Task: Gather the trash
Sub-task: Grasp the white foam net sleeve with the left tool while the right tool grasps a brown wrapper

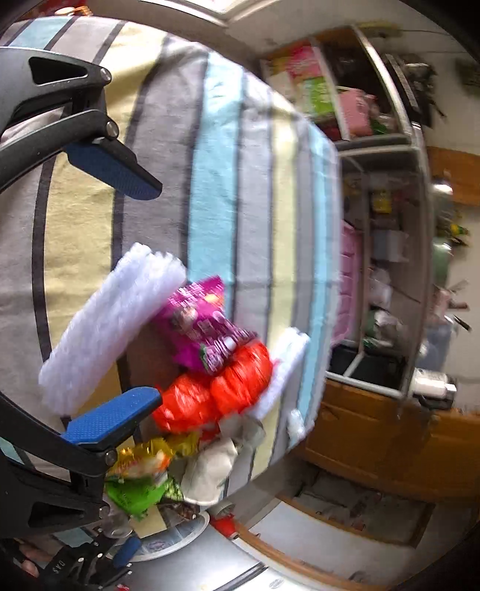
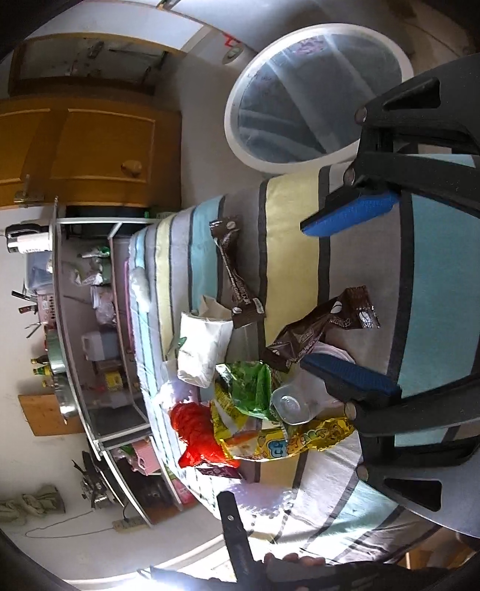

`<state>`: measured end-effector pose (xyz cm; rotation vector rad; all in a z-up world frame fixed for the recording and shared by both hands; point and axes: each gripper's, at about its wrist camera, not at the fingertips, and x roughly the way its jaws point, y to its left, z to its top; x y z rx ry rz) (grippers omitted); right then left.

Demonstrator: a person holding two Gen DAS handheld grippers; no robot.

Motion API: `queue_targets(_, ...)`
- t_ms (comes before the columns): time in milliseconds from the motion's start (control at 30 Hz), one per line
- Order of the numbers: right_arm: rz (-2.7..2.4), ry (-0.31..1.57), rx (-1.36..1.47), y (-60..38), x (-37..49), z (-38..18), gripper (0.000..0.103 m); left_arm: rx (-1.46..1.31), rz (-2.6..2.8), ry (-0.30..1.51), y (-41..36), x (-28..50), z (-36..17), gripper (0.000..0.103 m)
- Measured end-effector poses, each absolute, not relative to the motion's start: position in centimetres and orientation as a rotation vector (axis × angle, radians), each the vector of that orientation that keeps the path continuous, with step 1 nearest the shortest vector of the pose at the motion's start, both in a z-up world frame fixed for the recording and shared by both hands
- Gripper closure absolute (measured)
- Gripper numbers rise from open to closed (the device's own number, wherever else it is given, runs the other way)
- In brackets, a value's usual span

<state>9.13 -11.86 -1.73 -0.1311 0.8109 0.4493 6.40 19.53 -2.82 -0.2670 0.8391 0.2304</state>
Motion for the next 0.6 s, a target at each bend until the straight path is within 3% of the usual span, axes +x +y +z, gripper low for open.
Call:
queue_targets(300, 0.473, 0.841, -0.137, -11.4, 9.5, -2.5, 0.065, -0.347, 0.251, 0.874, 19.4, 5.4, -4.3, 0.006)
queue_targets(400, 0.483, 0.839, -0.121, -11.5, 9.6, -2.6, 0.074, -0.366, 0.254, 0.876, 19.3, 5.7, -4.4, 0.016)
queue_targets(467, 0.488, 0.840, -0.106, -11.7, 9.6, -2.6, 0.077, -0.354, 0.245, 0.878, 19.0, 5.8, -4.3, 0.031)
queue_targets(533, 0.493, 0.835, -0.090, -11.9, 9.6, -2.5, 0.082, -0.349, 0.235, 0.875, 18.6, 5.8, -4.3, 0.039)
queue_targets(600, 0.501, 0.831, -0.073, -12.2, 9.6, -2.4, 0.082, -0.351, 0.234, 0.871, 18.3, 5.9, -4.2, 0.044)
